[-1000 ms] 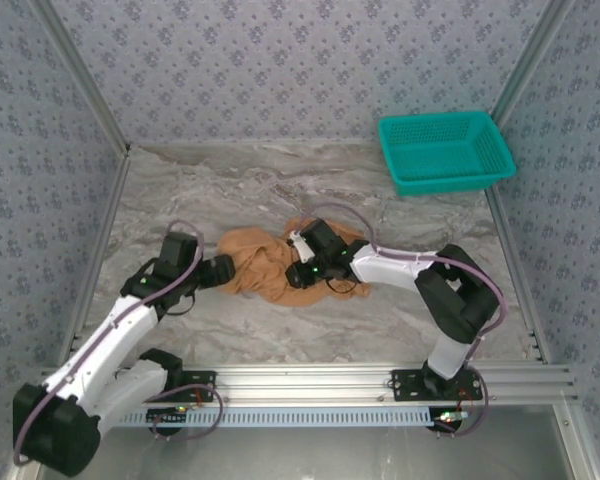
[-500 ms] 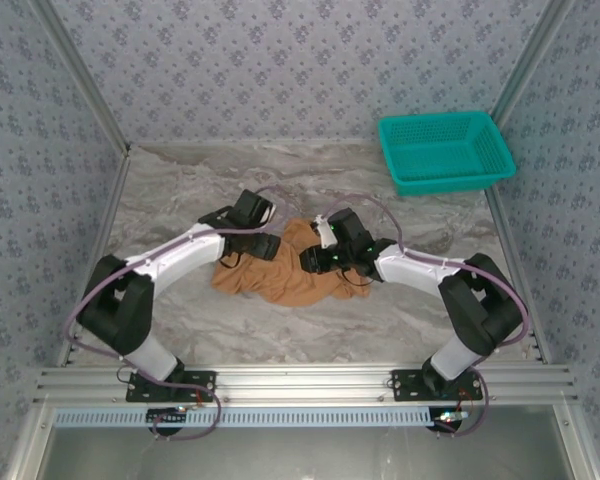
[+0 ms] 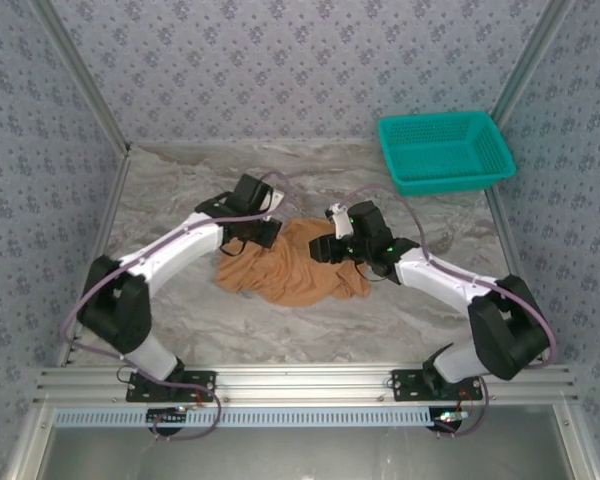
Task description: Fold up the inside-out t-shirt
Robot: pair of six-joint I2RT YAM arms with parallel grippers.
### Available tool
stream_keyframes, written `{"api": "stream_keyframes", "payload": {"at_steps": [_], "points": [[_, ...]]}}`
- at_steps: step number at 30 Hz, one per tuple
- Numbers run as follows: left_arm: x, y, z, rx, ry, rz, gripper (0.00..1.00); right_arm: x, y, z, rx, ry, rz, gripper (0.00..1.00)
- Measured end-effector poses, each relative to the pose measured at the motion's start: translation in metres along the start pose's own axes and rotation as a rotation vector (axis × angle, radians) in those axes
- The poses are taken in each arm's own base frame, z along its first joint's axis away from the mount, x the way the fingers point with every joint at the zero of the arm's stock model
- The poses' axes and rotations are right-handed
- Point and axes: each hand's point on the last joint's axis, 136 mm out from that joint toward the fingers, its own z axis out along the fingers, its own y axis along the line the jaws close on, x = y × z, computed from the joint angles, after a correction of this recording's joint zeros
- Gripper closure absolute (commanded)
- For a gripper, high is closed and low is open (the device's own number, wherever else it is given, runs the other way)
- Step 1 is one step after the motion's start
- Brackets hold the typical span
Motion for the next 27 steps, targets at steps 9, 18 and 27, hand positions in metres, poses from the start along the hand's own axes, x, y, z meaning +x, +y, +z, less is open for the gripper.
{"api": "stream_keyframes", "payload": {"at_steps": [9,18,27], "points": [[-0.041,-0.046,-0.090,0.270,-0.204,-0.127,1.00,-0.022,0.051,-0.007,-0.133,-0.134,-0.096,0.22],[-0.033,-0.054,-0.088,0.320,-0.153,-0.177,1.00,-0.018,0.076,0.007,-0.107,-0.167,-0.120,0.25],[-0.030,-0.057,-0.092,0.339,-0.152,-0.175,1.00,-0.022,0.057,0.037,-0.025,-0.171,-0.098,0.48]]}}
